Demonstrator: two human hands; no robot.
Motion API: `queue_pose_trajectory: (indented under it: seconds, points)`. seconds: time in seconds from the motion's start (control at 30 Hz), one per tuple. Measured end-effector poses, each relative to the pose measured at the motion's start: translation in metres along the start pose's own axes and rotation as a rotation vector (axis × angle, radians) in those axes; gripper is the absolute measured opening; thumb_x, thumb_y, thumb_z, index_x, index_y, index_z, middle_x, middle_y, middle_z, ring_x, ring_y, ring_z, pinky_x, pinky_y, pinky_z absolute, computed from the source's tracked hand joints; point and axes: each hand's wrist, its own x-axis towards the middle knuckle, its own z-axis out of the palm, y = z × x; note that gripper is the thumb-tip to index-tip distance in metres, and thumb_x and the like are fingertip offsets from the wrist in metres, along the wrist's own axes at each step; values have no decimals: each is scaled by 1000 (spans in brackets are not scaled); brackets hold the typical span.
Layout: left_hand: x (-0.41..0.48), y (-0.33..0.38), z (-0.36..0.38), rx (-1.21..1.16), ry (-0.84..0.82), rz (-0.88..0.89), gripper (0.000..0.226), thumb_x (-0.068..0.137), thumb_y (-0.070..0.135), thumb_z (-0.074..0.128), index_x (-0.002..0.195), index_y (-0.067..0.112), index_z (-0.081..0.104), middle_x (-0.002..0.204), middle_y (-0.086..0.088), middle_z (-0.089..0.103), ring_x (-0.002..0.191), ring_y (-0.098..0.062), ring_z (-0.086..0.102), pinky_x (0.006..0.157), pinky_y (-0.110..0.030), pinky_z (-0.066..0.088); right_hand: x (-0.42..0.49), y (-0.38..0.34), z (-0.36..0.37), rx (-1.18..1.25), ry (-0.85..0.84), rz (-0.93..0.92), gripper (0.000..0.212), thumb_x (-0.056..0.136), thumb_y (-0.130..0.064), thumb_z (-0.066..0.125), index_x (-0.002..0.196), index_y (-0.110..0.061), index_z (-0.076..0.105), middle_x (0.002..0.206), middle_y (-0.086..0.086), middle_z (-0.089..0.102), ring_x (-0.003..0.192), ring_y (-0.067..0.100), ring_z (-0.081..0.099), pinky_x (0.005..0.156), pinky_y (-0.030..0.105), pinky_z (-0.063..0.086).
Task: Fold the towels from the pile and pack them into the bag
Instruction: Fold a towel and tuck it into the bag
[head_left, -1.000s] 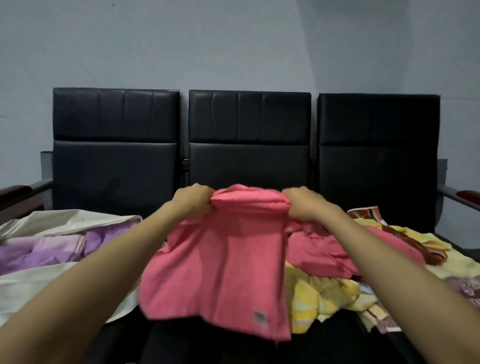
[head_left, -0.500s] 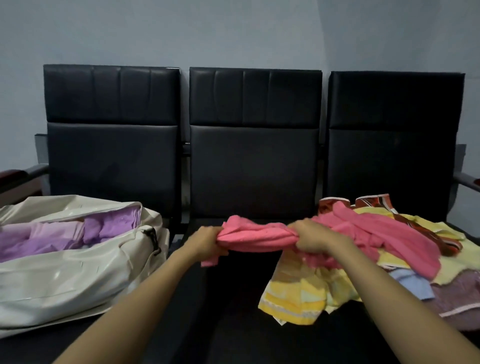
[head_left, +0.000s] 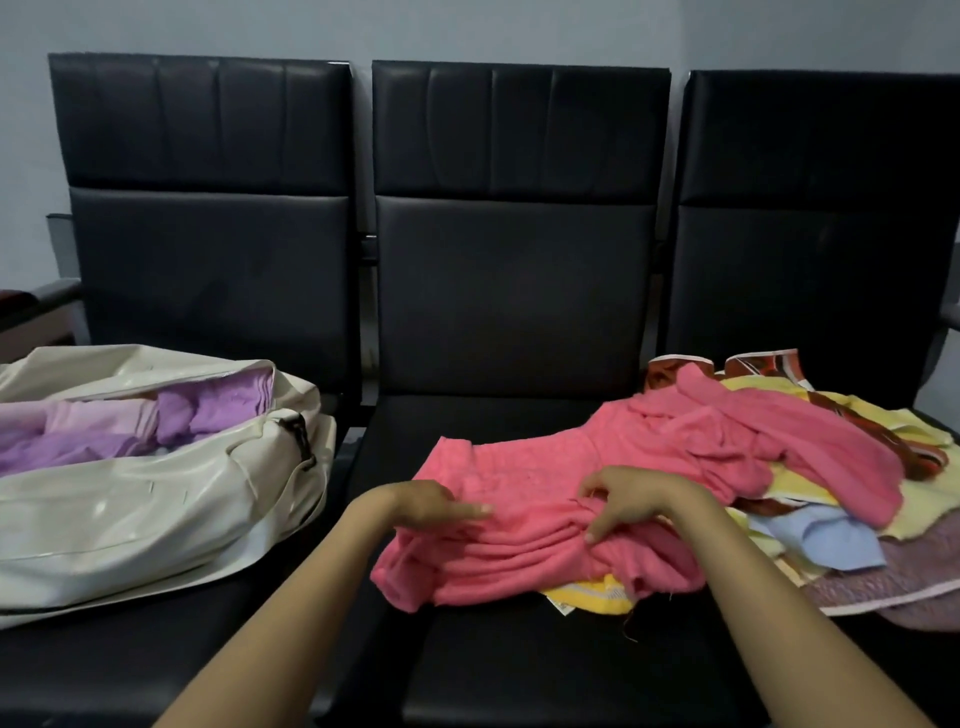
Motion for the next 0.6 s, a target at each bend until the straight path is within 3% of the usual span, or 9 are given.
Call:
queue_pose_trajectory:
  seconds: [0.1,0.17,0.23,0.33,0.43,0.5,0.6]
  points:
    - [12,-5,6,-39,69,1,69,93,63,38,110,2,66,108,-16,67,93,-26,64,78,-28,48,2,5,-4,25,147,7,37,88,-10,57,124,-17,61,125,3,59,101,12,52,84,21,42]
    - [15,-12,5,-32,71,18,45,95,48,49,91,7,68,82,-7,63,70,-16,56,59,-21,43,9,12,-2,135,331,-3,28,91,-4,48,109,-14,67,115,4,64,95,12,54,79,20,41]
    - [16,-21,0,-111,44,47,27,89,39,65,72,17,65,65,3,55,56,-8,46,50,-18,37,15,17,1,224,405,-19,23,91,-3,48,97,-16,67,104,2,65,92,13,57,74,20,42]
    - [18,-33,-11,-384,219,101,21,77,31,79,67,18,66,61,7,59,56,-5,49,50,-16,39,30,17,8,285,513,-26,18,94,-6,51,95,-14,67,103,3,67,97,17,60,82,25,43]
    - [23,-32,-11,-633,528,191,22,84,29,73,70,15,63,64,3,57,59,-8,47,51,-19,36,40,6,20,452,736,-69,18,96,-4,48,102,-7,65,100,0,61,94,15,56,76,20,36]
    - [28,-28,1,-599,689,224,23,92,28,61,74,17,55,72,4,58,67,-11,50,57,-25,37,48,3,33,476,698,-103,18,96,-5,49,107,-8,63,103,2,60,99,19,58,77,19,37]
    - [37,-26,25,-467,582,192,17,100,31,45,91,19,51,92,1,64,88,-20,61,75,-31,46,57,5,53,256,453,-97,30,97,-18,52,126,-13,55,127,4,56,117,19,53,96,25,41]
